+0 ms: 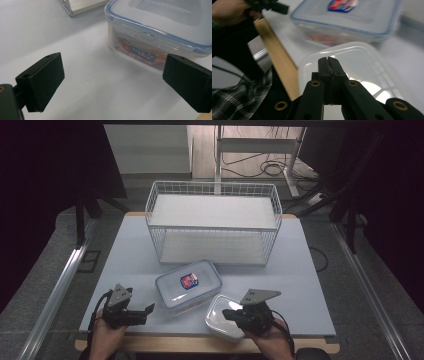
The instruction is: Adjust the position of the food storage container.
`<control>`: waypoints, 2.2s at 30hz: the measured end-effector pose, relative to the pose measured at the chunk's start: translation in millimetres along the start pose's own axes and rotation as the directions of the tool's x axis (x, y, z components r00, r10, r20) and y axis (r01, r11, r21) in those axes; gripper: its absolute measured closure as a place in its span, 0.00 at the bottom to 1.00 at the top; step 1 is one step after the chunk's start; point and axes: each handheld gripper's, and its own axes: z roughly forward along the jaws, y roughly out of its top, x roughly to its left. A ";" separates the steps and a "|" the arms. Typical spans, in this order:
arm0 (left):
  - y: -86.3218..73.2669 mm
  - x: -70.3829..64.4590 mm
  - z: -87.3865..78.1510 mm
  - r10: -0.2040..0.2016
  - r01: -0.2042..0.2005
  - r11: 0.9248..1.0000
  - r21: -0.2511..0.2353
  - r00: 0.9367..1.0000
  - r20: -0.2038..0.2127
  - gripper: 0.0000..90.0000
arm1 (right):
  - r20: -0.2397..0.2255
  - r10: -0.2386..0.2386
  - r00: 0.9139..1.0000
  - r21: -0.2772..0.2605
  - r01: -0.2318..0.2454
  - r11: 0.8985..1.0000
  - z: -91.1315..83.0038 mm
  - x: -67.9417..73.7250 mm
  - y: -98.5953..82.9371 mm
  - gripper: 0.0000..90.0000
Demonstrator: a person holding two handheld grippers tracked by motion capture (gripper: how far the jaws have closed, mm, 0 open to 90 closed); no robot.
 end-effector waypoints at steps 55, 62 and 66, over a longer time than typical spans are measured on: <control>-0.5 0.9 2.8 -0.011 0.011 0.999 0.036 1.000 0.010 0.05 | 0.110 0.012 0.994 0.108 -0.024 0.994 48.7 -42.2 29.0 1.00; -0.6 0.1 4.3 -0.008 0.007 0.999 0.051 1.000 0.011 0.05 | 0.171 -0.017 0.985 0.139 -0.007 0.990 46.2 -46.2 26.4 1.00; -0.6 0.1 4.7 -0.011 0.010 0.999 0.053 1.000 0.013 0.05 | 0.199 0.004 0.980 0.135 -0.032 0.990 34.5 -56.2 20.2 1.00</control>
